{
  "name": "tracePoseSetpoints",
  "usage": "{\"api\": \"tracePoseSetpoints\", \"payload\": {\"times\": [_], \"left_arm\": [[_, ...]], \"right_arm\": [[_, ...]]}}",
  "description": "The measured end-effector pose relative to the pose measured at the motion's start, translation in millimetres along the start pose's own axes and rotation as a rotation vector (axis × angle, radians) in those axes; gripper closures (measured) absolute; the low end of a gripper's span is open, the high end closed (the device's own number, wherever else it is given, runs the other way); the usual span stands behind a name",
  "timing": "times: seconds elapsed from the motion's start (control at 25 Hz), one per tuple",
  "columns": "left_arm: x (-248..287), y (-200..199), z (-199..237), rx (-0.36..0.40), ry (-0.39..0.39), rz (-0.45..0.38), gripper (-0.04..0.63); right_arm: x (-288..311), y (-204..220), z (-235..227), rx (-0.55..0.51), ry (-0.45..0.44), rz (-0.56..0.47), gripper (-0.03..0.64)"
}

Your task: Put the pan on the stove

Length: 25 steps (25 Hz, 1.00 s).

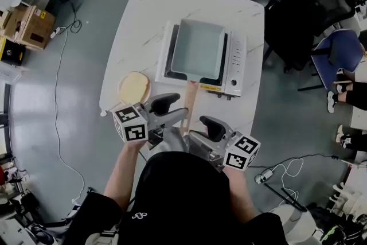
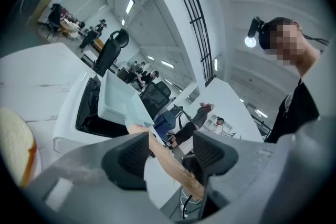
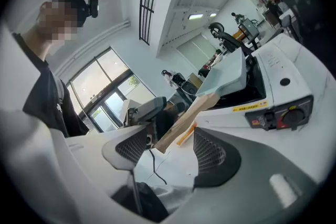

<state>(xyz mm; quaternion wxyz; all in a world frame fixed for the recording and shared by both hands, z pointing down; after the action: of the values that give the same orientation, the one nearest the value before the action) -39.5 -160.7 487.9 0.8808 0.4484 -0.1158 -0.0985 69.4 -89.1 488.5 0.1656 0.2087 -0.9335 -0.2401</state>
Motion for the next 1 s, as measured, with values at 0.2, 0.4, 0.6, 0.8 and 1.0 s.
{"api": "tracePoseSetpoints", "payload": {"times": [0.2, 0.4, 0.6, 0.8, 1.0], "left_arm": [[-7.6, -17.4, -11.4, 0.071, -0.081, -0.072, 0.344], [-15.2, -33.7, -22.4, 0.112, -0.145, -0.138, 0.426], [-15.6, -48.2, -31.7, 0.164, -0.223, -0.163, 0.505], [-11.4, -53.7, -37.0, 0.210, -0.277, -0.154, 0.539], [-8.4, -58.1, -42.3, 0.220, -0.317, -0.160, 0.543]], "right_arm": [[-14.5, -23.6, 6.5, -0.092, 0.049, -0.093, 0.392], [-25.2, -38.7, 18.4, -0.176, 0.094, -0.164, 0.449], [-32.6, -49.8, 26.0, -0.248, 0.138, -0.219, 0.486], [-40.3, -61.8, 30.4, -0.284, 0.186, -0.287, 0.552], [-47.7, -72.8, 34.7, -0.327, 0.237, -0.339, 0.617]]}}
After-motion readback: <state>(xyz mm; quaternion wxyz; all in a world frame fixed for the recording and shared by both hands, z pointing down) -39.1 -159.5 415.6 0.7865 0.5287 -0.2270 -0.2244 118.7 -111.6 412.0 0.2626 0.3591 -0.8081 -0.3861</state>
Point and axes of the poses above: the fingertips, and each gripper's own axes: x forward along the fingers, z to its left, y out of its underside, the point moved 4 cm from there along -x, backward along the fingers, and after that the axes turned 11 degrees about x, right-handed, at the moved point
